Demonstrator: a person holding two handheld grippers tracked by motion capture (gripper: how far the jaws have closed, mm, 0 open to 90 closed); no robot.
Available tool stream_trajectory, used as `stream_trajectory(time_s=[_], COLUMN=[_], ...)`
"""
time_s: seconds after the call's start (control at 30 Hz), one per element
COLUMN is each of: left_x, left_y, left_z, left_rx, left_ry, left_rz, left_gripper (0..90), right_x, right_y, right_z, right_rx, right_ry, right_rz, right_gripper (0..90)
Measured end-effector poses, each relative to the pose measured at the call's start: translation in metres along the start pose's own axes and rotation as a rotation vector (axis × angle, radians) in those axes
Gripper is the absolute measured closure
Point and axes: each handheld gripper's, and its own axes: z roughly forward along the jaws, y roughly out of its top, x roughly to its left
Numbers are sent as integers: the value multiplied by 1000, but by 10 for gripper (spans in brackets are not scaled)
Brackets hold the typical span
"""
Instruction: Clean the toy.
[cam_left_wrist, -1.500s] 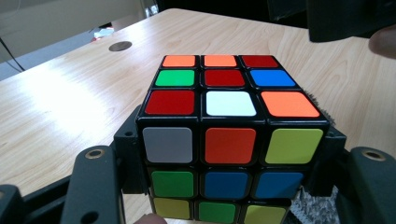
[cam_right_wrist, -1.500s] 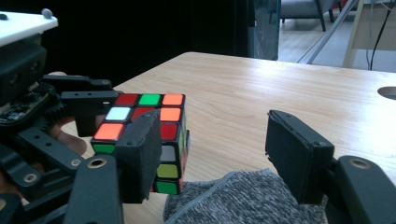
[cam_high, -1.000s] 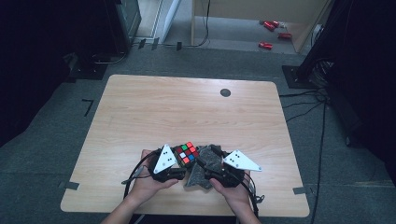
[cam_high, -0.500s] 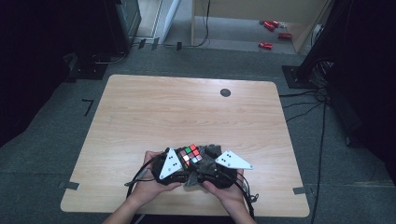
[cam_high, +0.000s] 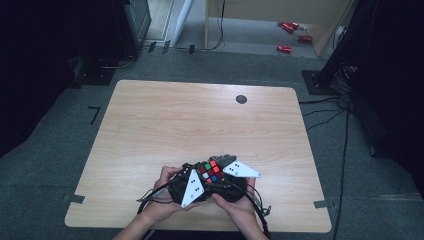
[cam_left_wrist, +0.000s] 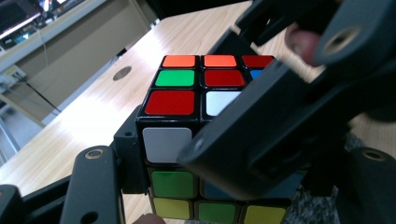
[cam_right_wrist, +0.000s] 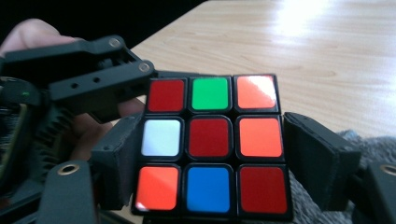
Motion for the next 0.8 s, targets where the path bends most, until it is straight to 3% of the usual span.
stream_trajectory(time_s=[0.17,0.27,0.47,0.7,0.8], left_x=[-1,-1,3,6,8], left_y=[-2,-3,-5,-12,-14], left_z=[1,1,-1,2,3], left_rx=[11,-4,-70,-48,-64], left_ry=[15,11,-7,-14,-15], left_rz=[27,27,8,-15,-35], left_gripper=[346,343,318,268,262], right_x=[1,-1,-3,-9,-12], right_y=[-1,-1,1,5,7], right_z=[0,-1,-7,-15,-19], right_rx=[8,9,-14,-58,-79], right_ry=[3,20,40,69,100], right_rz=[-6,16,33,83,108], right_gripper=[327,340,346,346,346])
